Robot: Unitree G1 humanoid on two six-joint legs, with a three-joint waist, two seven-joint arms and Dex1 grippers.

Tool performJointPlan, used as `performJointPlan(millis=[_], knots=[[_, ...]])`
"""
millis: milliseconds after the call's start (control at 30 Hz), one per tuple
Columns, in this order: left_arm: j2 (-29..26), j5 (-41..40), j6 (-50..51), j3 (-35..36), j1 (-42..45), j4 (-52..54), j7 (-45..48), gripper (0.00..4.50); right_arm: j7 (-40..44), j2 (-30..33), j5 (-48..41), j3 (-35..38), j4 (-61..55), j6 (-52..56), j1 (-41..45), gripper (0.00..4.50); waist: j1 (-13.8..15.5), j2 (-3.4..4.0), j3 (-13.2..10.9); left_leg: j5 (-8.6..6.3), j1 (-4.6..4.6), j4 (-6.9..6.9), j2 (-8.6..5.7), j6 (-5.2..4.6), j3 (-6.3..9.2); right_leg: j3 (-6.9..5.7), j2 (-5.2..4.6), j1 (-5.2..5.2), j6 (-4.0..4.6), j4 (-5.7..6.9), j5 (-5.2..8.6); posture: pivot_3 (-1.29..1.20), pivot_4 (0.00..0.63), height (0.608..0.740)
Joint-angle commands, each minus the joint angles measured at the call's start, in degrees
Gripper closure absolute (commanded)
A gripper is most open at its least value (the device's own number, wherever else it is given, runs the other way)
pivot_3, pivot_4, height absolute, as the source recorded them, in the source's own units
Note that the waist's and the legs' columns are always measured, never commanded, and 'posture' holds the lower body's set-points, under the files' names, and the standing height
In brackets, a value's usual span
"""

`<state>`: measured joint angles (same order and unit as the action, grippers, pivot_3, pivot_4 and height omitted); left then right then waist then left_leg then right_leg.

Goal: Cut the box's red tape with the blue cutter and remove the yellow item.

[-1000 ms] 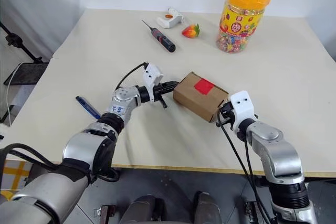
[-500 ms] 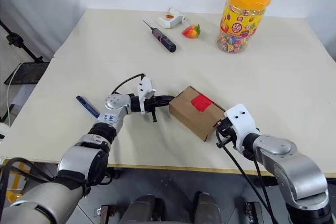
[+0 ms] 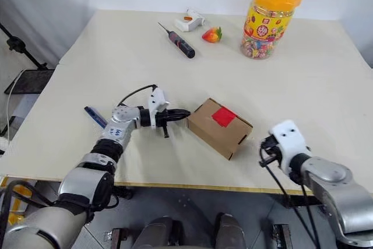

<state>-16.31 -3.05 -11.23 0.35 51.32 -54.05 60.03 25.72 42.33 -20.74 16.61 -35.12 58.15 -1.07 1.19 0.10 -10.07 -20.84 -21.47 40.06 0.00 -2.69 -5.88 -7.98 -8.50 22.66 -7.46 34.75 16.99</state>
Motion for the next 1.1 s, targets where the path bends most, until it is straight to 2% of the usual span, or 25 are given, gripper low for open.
performJointPlan(millis=[33, 100, 133, 233, 300, 367, 500, 600, 667, 800, 933, 1100], knots=[[-2.4, -1.9, 2.5, 1.2, -2.6, 6.2, -0.6, 4.49, 2.6, 2.8, 1.2, 4.1, 2.2, -5.9, 0.2, 4.5, 0.0, 0.0, 0.0, 0.0, 0.01, 0.0, 0.0, 0.0, -0.01, 0.01, 0.0, 0.0, 0.0, 0.0, 0.0, 0.0, 0.15, 0.74], [-4.7, -2.8, 5.3, 2.3, -5.6, 11.5, -1.6, 4.49, 4.8, 4.8, 1.1, 5.9, 5.3, -8.7, 1.0, 4.5, -0.1, 0.0, 0.0, 0.0, 0.01, 0.01, 0.04, 0.0, -0.01, 0.04, 0.0, 0.0, 0.0, 0.01, 0.0, 0.0, 0.15, 0.74], [-5.7, -3.4, 7.2, 2.8, -7.1, 14.6, -2.4, 4.5, 6.7, 6.0, 0.4, 6.3, 7.0, -9.6, 1.8, 4.33, -0.2, -0.01, 0.0, 0.0, 0.03, 0.0, 0.1, 0.0, -0.03, 0.06, 0.0, 0.0, 0.0, 0.01, 0.0, 0.0, 0.15, 0.74], [-8.8, -5.0, 9.3, 6.1, -13.5, 27.6, -7.4, 3.97, 15.4, 10.0, -4.2, 6.2, 10.4, -11.9, 5.7, 3.63, -0.5, -0.02, 0.0, 0.0, 0.05, 0.02, 0.27, 0.0, -0.08, 0.11, 0.0, 0.01, 0.0, 0.01, 0.0, 0.0, 0.15, 0.74], [-9.5, -6.6, 11.8, 7.7, -16.2, 34.0, -9.8, 3.41, 18.3, 11.1, -5.1, 5.4, 12.6, -14.3, 8.2, 2.96, -0.5, -0.06, 0.0, 0.01, 0.08, 0.02, 0.34, -0.01, -0.03, 0.12, 0.0, -0.02, 0.0, 0.04, 0.0, 0.0, 0.15, 0.74], [-9.3, -10.0, 20.2, 11.4, -19.1, 42.9, -15.4, 2.8, 21.6, 11.6, -4.9, 2.8, 17.7, -18.6, 13.8, 2.26, -0.3, -0.1, -0.1, 0.01, 0.12, 0.1, 0.36, -0.01, 0.03, 0.09, 0.0, -0.11, 0.0, 0.05, 0.0, 0.0, 0.15, 0.74], [-6.2, -15.2, 35.2, 18.0, -31.5, 68.4, -29.0, 1.62, 32.4, 10.8, -1.5, -7.8, 32.8, -29.4, 28.9, 0.93, -1.3, -0.12, -0.1, 0.02, 0.21, 0.11, 0.29, -0.05, 0.0, 0.25, -0.09, -0.21, -0.08, -0.01, -0.04, 0.0, 0.15, 0.74], [-3.8, -16.7, 41.3, 20.6, -37.0, 79.0, -36.4, 0.68, 38.1, 9.4, 0.4, -12.5, 41.3, -34.8, 35.5, 0.0, -1.1, -0.16, -0.1, 0.02, 0.21, 0.04, 0.31, -0.03, 0.18, 0.21, -0.07, -0.25, -0.07, 0.01, -0.04, 0.0, 0.15, 0.74], [-2.1, -18.8, 45.8, 23.0, -41.8, 86.7, -40.4, 0.09, 42.3, 8.2, 1.4, -14.9, 47.2, -38.6, 39.7, 0.0, -1.1, -0.17, -0.1, 0.04, 0.17, 0.06, 0.31, 0.0, 0.27, 0.2, -0.04, -0.27, -0.06, 0.0, -0.03, 0.0, 0.15, 0.74], [-1.1, -21.6, 52.1, 29.7, -50.2, 96.4, -45.7, 0.04, 46.7, 5.6, 4.6, -18.4, 57.8, -45.4, 47.3, 0.0, -1.4, -0.17, -0.1, 0.04, 0.18, 0.08, 0.31, 0.0, 0.24, 0.25, -0.05, -0.28, -0.06, -0.05, -0.03, 0.0, 0.15, 0.74], [-1.2, -22.1, 55.3, 32.8, -54.4, 98.3, -49.0, 0.04, 47.7, 1.7, 6.7, -20.1, 64.5, -48.3, 52.8, 0.0, -1.2, -0.17, -0.1, 0.06, 0.18, 0.11, 0.35, 0.05, 0.28, 0.24, -0.04, -0.3, -0.02, -0.03, -0.01, 0.0, 0.15, 0.74], [4.1, -17.0, 64.3, 30.1, -47.0, 93.4, -63.7, 0.04, 48.9, -2.6, 8.1, -21.6, 66.7, -49.5, 55.6, 0.0, -0.7, -0.17, -0.1, 0.08, 0.18, 0.17, 0.29, 0.03, 0.37, 0.27, -0.06, -0.37, -0.02, 0.01, -0.01, 0.0, 0.15, 0.74]])
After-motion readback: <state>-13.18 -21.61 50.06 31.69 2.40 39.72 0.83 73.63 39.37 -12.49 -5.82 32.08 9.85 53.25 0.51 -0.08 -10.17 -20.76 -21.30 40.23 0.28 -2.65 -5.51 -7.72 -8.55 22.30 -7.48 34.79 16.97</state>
